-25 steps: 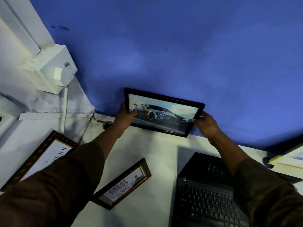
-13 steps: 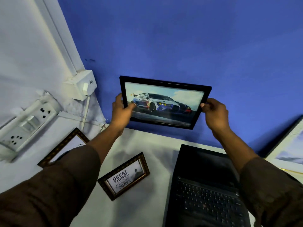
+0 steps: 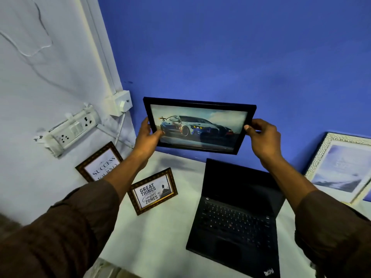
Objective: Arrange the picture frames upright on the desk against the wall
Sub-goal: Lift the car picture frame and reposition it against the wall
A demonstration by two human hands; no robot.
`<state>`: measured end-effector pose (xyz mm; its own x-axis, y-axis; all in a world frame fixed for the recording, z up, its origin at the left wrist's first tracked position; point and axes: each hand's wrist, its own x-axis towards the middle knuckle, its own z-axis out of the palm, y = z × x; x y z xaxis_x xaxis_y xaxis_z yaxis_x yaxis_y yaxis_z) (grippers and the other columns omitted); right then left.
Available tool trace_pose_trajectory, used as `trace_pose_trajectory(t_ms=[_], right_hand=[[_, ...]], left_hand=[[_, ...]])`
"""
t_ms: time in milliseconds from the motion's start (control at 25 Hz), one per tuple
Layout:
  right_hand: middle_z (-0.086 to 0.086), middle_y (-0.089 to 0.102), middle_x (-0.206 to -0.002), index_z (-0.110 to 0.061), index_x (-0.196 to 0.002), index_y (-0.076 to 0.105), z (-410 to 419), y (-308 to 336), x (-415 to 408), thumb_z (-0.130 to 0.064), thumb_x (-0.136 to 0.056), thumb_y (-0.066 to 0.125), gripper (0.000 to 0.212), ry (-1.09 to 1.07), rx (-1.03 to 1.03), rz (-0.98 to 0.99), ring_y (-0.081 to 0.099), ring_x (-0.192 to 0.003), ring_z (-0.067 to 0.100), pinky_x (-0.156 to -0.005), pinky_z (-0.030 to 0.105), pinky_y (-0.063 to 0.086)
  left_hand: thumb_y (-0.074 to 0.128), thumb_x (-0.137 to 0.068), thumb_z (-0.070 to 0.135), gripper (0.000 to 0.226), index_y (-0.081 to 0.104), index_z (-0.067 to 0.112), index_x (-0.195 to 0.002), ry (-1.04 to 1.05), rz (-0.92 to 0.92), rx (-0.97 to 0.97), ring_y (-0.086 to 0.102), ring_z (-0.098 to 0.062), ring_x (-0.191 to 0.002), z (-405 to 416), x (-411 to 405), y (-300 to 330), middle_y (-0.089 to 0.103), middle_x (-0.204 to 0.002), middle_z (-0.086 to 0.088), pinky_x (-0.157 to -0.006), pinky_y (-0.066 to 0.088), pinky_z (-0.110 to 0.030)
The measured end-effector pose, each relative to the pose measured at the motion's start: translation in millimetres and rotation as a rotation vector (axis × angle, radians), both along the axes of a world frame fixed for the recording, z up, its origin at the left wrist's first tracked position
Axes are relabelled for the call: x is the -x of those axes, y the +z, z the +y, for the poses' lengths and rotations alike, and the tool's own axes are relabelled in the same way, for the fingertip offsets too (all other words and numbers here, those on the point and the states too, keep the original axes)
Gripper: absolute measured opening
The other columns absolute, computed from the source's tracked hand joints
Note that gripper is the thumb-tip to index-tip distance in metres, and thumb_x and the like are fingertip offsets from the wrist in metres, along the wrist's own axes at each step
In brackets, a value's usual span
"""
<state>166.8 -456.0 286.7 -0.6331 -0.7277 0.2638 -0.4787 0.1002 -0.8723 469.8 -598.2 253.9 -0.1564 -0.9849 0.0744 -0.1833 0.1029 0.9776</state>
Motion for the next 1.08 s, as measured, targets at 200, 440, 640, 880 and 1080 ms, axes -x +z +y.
trace_pose_trajectory(t_ms=[200,440,640,880,1080], right_hand=[[0.004,0.071,-0.116,-0.01,-0.121,0.069,-17,-1,-7,-0.024,-0.095,0.064,0.03,0.012,-0.007,0.019,0.06,-0.098,0.015,-0.093,0.032,0.049],[0.005,0.072,-0.112,-0.011,-0.114,0.071,-84,-35,-3,-0.021,-0.095,0.063,0.022,-0.02,-0.073,0.011,0.061,-0.096,0.016,-0.089,0.032,0.05],[0.01,0.074,-0.102,-0.009,-0.104,0.072,-140,-84,6,-0.019,-0.095,0.062,0.017,-0.063,-0.214,0.0,0.068,-0.098,0.028,-0.091,0.045,0.054],[0.017,0.074,-0.101,-0.003,-0.1,0.072,-170,-134,16,-0.018,-0.093,0.065,0.018,-0.07,-0.399,-0.025,0.066,-0.099,0.033,-0.084,0.038,0.051],[0.009,0.067,-0.095,-0.003,-0.104,0.07,-217,-176,23,-0.022,-0.092,0.067,0.023,-0.086,-0.514,-0.089,0.065,-0.097,0.031,-0.077,0.027,0.041]], left_hand=[[0.059,-0.085,0.031,0.073,0.026,0.045,-0.149,0.004,0.002,-0.048,0.048,-0.017,-0.124,-9,-10,4,0.045,-0.148,0.011,-0.081,0.047,-0.039],[0.06,-0.084,0.022,0.075,0.029,0.034,-0.151,-0.065,-0.018,-0.118,0.046,-0.019,-0.133,-88,-3,-31,0.045,-0.151,0.004,-0.096,0.041,-0.036],[0.059,-0.09,0.008,0.07,0.031,0.026,-0.151,-0.124,-0.106,-0.219,0.048,-0.018,-0.123,-156,15,-78,0.046,-0.146,0.0,-0.094,0.039,-0.031],[0.062,-0.09,0.003,0.064,0.037,0.017,-0.148,-0.201,-0.165,-0.333,0.051,-0.024,-0.122,-189,27,-121,0.052,-0.133,-0.002,-0.092,0.042,-0.033],[0.061,-0.091,0.008,0.063,0.037,0.018,-0.148,-0.257,-0.227,-0.408,0.051,-0.026,-0.128,-235,35,-157,0.052,-0.143,-0.006,-0.101,0.043,-0.037]])
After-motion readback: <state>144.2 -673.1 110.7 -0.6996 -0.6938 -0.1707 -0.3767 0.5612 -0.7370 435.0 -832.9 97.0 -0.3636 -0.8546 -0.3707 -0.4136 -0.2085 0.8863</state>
